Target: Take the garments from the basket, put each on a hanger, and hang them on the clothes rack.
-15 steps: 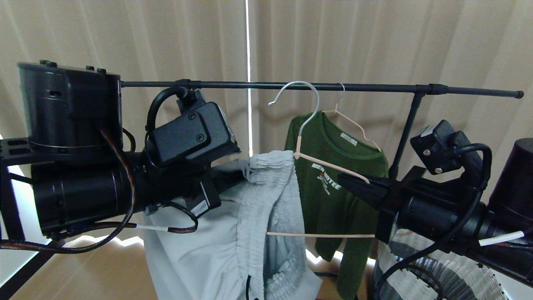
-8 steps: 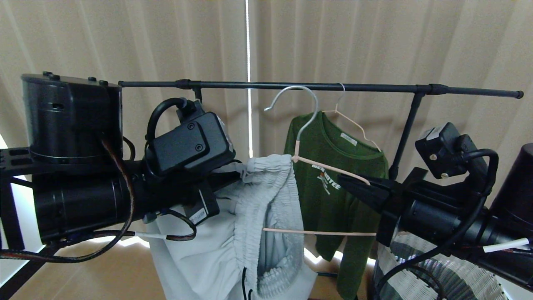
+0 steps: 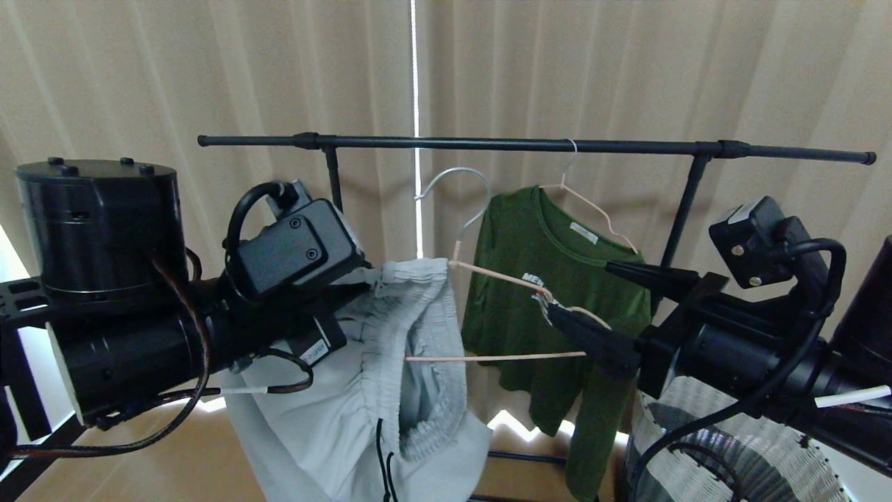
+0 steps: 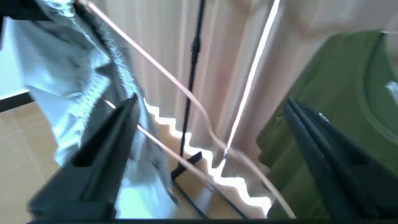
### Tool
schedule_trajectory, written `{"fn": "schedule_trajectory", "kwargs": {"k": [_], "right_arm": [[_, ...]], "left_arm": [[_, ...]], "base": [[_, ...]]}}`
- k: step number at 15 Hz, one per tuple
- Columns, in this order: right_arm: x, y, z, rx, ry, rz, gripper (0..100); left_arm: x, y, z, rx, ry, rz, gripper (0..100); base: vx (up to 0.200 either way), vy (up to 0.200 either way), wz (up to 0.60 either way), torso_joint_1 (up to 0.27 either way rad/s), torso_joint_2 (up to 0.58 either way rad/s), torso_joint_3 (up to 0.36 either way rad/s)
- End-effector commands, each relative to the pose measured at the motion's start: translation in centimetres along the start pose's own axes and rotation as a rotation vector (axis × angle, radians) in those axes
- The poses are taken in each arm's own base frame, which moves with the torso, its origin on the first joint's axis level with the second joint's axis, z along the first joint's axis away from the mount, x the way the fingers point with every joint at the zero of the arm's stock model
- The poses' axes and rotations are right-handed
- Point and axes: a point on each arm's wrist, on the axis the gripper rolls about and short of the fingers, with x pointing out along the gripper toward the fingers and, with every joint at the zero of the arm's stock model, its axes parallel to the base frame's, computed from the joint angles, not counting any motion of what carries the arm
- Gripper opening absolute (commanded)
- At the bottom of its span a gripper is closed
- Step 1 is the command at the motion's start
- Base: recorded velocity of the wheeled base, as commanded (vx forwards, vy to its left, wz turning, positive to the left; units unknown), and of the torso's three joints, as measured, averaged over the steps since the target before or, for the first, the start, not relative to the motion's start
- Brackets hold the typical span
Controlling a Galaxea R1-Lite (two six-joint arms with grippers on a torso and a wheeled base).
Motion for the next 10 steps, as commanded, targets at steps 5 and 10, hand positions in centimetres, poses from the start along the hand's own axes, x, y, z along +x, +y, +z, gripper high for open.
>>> {"fn": "schedule_trajectory", "kwargs": {"k": [5,10], "right_arm": [[-0.4,-1.1,-1.0,-0.048,0.039,-0.044,100],[0.0,-0.8,-1.7,-0.044,0.069,0.009,100]], "left_arm": [[-0.3,0.9,-1.2,-0.159,0.111,0.129,0],[-0.2,1.3,0.0,-0.308,0.054,0.137,0]], "base": [[0.0,0.0,0.0,0.0,0.0,0.0],[0.0,0.0,0.0,0.0,0.0,0.0]]}}
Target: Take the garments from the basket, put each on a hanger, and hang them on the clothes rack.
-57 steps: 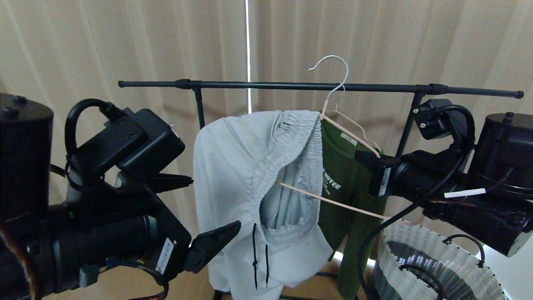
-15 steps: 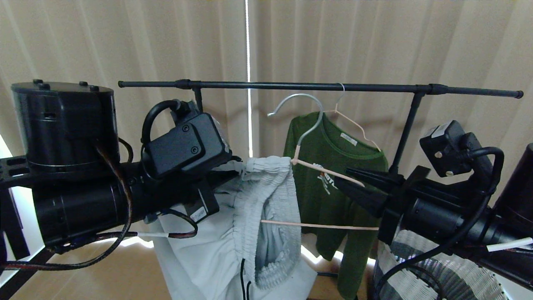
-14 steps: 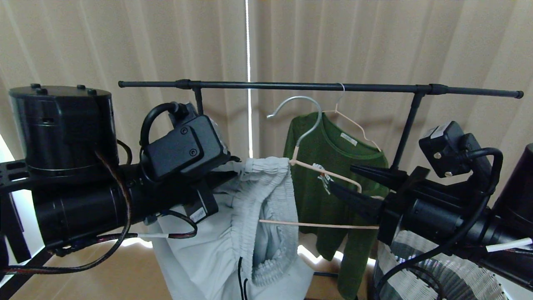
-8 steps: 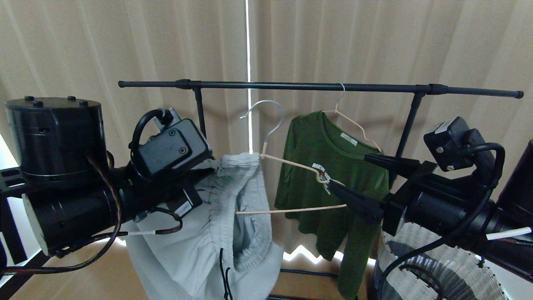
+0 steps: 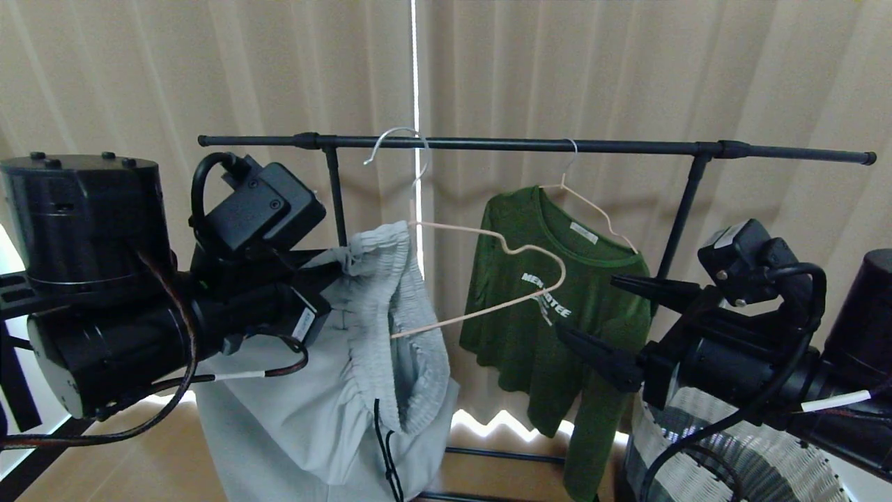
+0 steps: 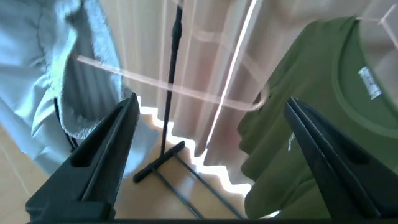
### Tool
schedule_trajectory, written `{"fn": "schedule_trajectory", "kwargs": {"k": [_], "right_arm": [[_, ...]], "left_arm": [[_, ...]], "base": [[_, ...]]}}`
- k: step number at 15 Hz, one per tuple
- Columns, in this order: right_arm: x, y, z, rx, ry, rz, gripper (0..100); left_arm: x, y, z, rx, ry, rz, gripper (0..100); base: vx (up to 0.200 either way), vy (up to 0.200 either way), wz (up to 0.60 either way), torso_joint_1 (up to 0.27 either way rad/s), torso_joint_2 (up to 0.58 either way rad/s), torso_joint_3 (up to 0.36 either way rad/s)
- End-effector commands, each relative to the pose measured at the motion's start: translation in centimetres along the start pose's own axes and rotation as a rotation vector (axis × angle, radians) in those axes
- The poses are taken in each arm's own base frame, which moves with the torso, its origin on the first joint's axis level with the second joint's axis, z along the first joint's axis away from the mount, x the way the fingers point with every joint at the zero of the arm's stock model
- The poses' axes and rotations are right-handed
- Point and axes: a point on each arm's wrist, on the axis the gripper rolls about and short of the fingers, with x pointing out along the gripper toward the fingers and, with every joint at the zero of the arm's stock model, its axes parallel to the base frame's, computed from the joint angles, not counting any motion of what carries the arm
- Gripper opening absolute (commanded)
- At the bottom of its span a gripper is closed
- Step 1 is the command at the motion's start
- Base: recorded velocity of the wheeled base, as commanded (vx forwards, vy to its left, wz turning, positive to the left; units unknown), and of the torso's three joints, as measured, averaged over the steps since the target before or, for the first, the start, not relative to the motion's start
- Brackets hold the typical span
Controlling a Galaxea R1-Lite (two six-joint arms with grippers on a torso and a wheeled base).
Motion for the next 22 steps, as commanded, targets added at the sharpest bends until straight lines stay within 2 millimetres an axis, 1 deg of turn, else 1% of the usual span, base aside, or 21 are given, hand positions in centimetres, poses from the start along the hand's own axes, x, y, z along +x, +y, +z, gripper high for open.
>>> {"fn": "schedule_trajectory", "kwargs": {"k": [1,3,5,6,8,10,12,15,16,20,21,22], "right_arm": [[0.1,0.5,-0.6,0.0,0.022,0.038,100],[0.2,0.7,-0.9,-0.001,0.033,0.053,100],[0.5,1.1,-0.9,-0.003,0.023,0.067,100],[0.8,1.4,-1.1,-0.005,0.021,0.085,100],[1.8,1.5,-1.5,-0.006,0.005,0.101,100],[2.5,1.5,-1.8,-0.007,-0.003,0.101,100],[2.5,1.5,-1.9,-0.008,0.002,0.098,100],[2.3,1.5,-2.3,-0.006,0.017,0.099,100],[2.3,1.5,-2.3,-0.006,0.015,0.099,0],[2.1,1.3,-2.2,-0.005,0.012,0.082,0],[2.1,1.0,-2.2,-0.003,0.008,0.07,0],[1.9,0.2,-2.0,0.001,0.0,0.039,0]], "left_arm": [[0.0,-0.4,1.2,-0.059,-0.042,-0.018,0],[-0.1,-0.8,1.7,-0.101,-0.061,-0.035,0],[0.0,-1.5,2.8,-0.157,-0.096,-0.063,0],[-0.1,-1.8,3.6,-0.183,-0.13,-0.075,0],[-0.2,-2.4,4.3,-0.203,-0.183,-0.092,0],[-0.4,-2.8,4.9,-0.208,-0.231,-0.101,0],[-0.6,-3.2,5.3,-0.208,-0.258,-0.114,0],[-0.9,-3.2,5.8,-0.209,-0.297,-0.114,0],[-0.9,-3.1,5.9,-0.21,-0.305,-0.111,0],[-0.9,-3.1,6.0,-0.211,-0.308,-0.108,0],[-0.8,-3.0,5.9,-0.211,-0.305,-0.104,0],[-0.7,-2.9,5.7,-0.208,-0.299,-0.1,0]], "base": [[0.0,0.0,0.0,0.0,0.0,0.0],[0.0,0.0,0.0,0.0,0.0,0.0],[0.0,0.0,0.0,0.0,0.0,0.0],[0.0,0.0,0.0,0.0,0.0,0.0],[0.0,0.0,0.0,0.0,0.0,0.0],[0.0,0.0,0.0,0.0,0.0,0.0],[0.0,0.0,0.0,0.0,0.0,0.0],[0.0,0.0,0.0,0.0,0.0,0.0],[0.0,0.0,0.0,0.0,0.0,0.0],[0.0,0.0,0.0,0.0,0.0,0.0],[0.0,0.0,0.0,0.0,0.0,0.0],[0.0,0.0,0.0,0.0,0.0,0.0]]}}
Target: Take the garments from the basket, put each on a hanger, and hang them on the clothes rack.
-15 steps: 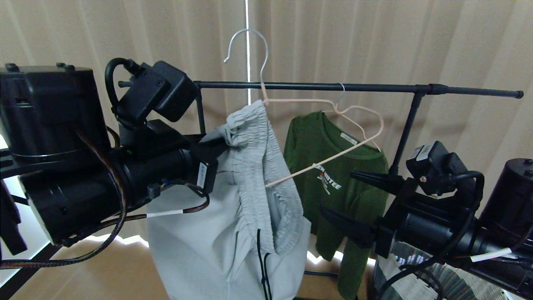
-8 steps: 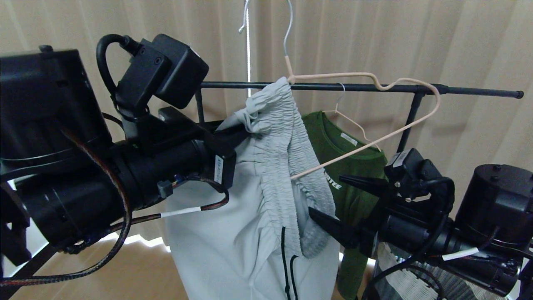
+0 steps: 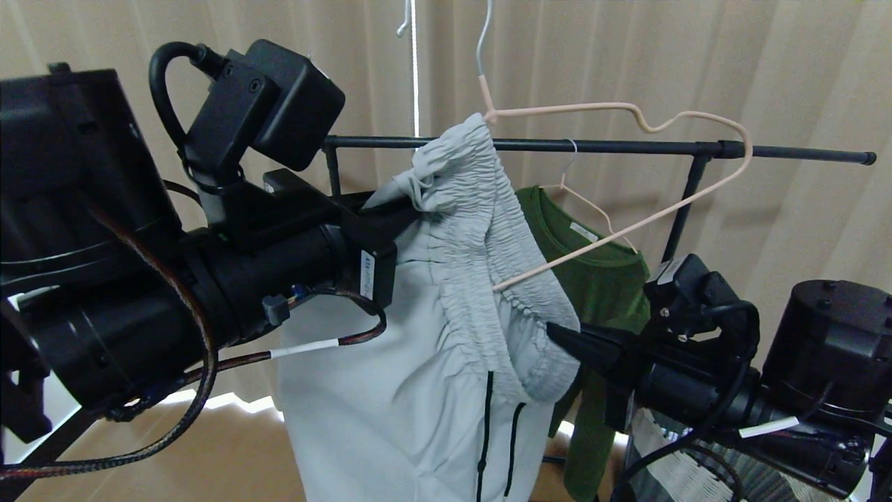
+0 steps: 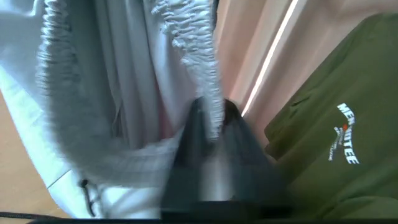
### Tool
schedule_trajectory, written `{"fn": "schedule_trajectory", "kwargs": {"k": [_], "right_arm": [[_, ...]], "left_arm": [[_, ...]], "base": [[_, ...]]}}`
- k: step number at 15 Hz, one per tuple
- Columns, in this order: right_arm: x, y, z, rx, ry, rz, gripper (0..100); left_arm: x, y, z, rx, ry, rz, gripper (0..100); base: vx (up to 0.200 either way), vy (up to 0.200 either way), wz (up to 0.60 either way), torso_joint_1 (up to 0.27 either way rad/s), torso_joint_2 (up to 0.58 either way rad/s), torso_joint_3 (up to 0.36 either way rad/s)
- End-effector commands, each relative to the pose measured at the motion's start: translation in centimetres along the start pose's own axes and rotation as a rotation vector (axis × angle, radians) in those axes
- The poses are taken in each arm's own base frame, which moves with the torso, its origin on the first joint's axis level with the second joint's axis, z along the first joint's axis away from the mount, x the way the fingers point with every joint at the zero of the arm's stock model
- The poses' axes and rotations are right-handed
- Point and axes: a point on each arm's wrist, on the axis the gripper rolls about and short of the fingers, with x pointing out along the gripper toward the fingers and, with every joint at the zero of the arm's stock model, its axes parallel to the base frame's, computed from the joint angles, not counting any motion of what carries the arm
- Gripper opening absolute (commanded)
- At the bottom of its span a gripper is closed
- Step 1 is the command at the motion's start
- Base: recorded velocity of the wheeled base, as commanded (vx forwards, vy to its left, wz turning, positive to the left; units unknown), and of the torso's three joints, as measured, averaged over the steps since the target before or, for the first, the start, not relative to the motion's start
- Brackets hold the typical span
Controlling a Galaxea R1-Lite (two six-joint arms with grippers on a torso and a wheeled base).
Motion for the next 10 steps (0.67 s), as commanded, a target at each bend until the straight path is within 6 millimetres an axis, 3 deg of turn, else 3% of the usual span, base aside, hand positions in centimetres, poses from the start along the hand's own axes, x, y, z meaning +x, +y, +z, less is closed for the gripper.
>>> {"fn": "schedule_trajectory", "kwargs": {"k": [1,6,10], "right_arm": [[-0.4,-1.3,0.4,0.006,-0.019,-0.053,0],[-0.5,-5.2,1.0,0.024,-0.044,-0.196,0],[0.0,-6.7,1.3,0.029,-0.054,-0.244,0]], "left_arm": [[0.1,0.3,-0.4,0.005,0.015,0.012,0],[0.1,1.7,-2.1,0.076,0.078,0.064,0],[-0.3,2.3,-3.4,0.144,0.114,0.089,0]], "base": [[0.0,0.0,0.0,0.0,0.0,0.0],[0.0,0.0,0.0,0.0,0.0,0.0],[0.0,0.0,0.0,0.0,0.0,0.0]]}}
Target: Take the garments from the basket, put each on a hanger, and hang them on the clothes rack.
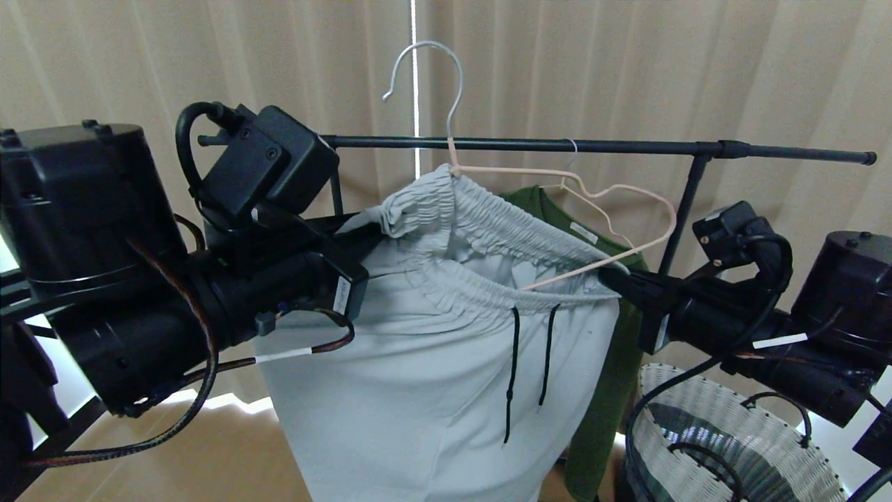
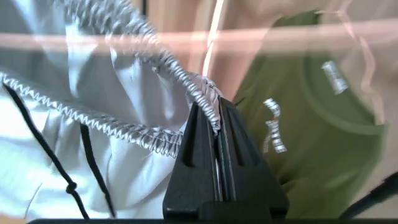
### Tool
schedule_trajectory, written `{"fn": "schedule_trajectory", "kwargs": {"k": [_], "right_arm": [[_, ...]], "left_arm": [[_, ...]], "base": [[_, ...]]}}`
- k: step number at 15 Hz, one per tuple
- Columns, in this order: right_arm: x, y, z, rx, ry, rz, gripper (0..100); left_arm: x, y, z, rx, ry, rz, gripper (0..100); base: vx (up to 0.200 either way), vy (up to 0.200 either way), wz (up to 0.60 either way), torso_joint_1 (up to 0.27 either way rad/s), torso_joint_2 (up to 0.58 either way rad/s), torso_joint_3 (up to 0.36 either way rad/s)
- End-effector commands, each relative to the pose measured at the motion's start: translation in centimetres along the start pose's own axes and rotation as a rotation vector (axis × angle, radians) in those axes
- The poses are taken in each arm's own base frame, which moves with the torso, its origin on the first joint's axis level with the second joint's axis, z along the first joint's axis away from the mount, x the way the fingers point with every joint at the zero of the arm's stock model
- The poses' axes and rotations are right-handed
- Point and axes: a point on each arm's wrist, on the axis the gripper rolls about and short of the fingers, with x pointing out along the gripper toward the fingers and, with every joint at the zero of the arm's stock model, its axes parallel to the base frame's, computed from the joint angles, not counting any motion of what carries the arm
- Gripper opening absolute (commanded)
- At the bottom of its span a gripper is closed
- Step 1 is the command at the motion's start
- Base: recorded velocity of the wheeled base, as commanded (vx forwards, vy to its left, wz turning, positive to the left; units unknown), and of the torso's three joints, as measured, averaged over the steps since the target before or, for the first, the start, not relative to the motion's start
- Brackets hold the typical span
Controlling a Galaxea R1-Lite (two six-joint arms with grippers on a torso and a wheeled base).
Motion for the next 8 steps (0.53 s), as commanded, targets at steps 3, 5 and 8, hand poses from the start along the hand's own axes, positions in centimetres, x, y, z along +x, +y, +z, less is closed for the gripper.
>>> {"fn": "schedule_trajectory", "kwargs": {"k": [3,5,8], "right_arm": [[0.5,-0.8,-0.1,0.002,0.009,-0.031,0],[1.2,-1.3,-0.3,0.002,0.013,-0.049,0],[1.7,-2.2,-0.1,0.005,0.008,-0.076,0]], "left_arm": [[-0.2,0.6,-1.8,0.093,0.013,0.043,0],[0.1,1.0,-2.3,0.106,0.014,0.066,0],[-0.3,1.1,-2.8,0.147,0.034,0.067,0]], "base": [[0.0,0.0,0.0,0.0,0.0,0.0],[0.0,0.0,0.0,0.0,0.0,0.0],[0.0,0.0,0.0,0.0,0.0,0.0]]}}
